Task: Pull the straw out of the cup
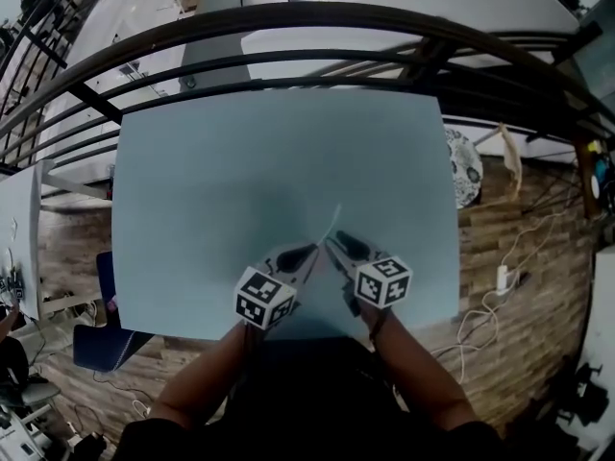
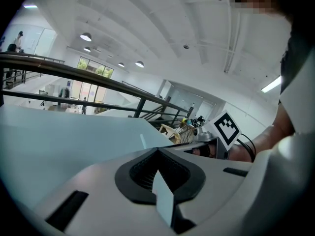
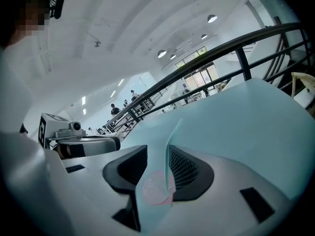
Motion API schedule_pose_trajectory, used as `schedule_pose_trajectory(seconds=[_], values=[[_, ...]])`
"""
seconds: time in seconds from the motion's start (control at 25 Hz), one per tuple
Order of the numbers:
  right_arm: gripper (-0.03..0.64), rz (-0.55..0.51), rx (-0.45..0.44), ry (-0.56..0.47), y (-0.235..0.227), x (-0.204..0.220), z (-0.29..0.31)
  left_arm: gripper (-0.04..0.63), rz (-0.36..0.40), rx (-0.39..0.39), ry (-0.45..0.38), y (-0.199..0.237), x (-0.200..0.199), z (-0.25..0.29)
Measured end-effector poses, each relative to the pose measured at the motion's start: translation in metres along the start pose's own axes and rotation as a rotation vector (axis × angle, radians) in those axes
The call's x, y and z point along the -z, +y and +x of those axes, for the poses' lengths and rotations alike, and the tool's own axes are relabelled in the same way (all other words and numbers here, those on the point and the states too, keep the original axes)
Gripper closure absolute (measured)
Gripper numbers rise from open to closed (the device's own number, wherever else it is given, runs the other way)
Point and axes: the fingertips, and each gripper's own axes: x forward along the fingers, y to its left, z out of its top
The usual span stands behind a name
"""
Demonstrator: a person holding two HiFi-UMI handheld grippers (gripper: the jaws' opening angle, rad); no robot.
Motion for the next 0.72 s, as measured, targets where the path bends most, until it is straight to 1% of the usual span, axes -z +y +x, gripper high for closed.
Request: schedule_pose_trajectory(seconds=[0.24, 0.44, 0.48, 0.56, 0.6, 0.72], values=[[0.485, 0.023, 0.012, 0.013, -0.011, -0.003, 0.01, 0.584, -0.011, -0.011, 0.023, 0.01, 0.002, 0.004], [0.486, 0.023, 0.011, 0.035, -0.015, -0.002, 0.017, 0.584, -0.015, -0.014, 0.009, 0.012, -0.005, 0.007], [0.495, 0.018, 0.013, 0.042, -0.016, -0.001, 0.017, 0.584, -0.015, -0.015, 0.008, 0.012, -0.006, 0.007], [0.557, 0.002, 0.026, 0.05, -0.017, -0.002, 0.017, 0.584, -0.014, -0.018, 0.017, 0.013, -0.006, 0.007], [0.571, -0.005, 0.031, 0.052, -0.017, -0.002, 0.018, 0.584, -0.014, -0.017, 0.021, 0.013, -0.006, 0.006], [0.575, -0.02, 0.032, 0.054, -0.013, -0.001, 0.017, 0.584, -0.016, -0.018, 0.012, 0.014, -0.006, 0.002]])
